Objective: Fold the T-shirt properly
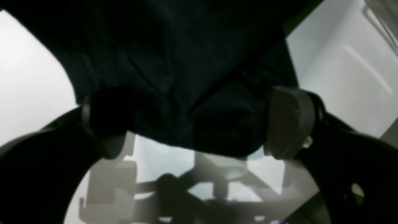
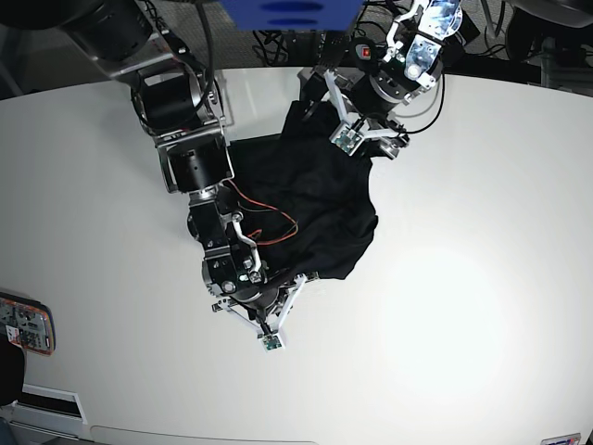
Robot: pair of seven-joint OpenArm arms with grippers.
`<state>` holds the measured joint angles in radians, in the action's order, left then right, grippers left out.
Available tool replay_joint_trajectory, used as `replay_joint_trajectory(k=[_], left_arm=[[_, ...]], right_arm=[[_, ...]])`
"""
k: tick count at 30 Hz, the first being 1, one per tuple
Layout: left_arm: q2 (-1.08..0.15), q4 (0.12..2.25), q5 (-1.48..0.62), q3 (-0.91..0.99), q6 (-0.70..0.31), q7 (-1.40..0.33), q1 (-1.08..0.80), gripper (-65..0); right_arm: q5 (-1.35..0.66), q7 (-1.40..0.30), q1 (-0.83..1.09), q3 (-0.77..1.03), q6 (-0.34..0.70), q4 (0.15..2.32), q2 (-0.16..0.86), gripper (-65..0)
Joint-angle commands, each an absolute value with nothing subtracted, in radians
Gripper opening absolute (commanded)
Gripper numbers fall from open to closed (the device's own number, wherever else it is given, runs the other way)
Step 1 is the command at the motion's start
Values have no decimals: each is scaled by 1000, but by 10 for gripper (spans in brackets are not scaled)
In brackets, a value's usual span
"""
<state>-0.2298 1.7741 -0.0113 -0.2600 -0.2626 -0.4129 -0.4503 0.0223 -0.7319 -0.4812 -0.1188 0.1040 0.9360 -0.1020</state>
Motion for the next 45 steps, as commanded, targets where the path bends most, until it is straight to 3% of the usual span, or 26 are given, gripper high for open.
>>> replay_joint_trajectory(k=[1, 11, 19, 26, 35, 45], left_arm=[[-229, 1761, -21, -262, -260, -407, -437, 0], [-229, 1676, -21, -251, -259, -407, -367, 0], [-229, 1676, -21, -137, -259, -409, -320, 0], [-231, 1656, -18, -64, -262, -409, -263, 0], [-236, 1466, -13, -64, -262, -407, -122, 0], [-237, 1457, -12, -68, -262, -407, -30, 0]], right_arm=[[16, -705, -506, -117, 104, 937, -108, -650], [16, -659, -461, -116, 104, 928, -84, -650], [16, -664, -387, -116, 104, 944, -41, -650], [16, -664, -263, -116, 104, 1107, -41, -650], [19, -704, -31, -117, 104, 1374, -41, -650], [21, -759, 136, -124, 104, 1662, -41, -650]])
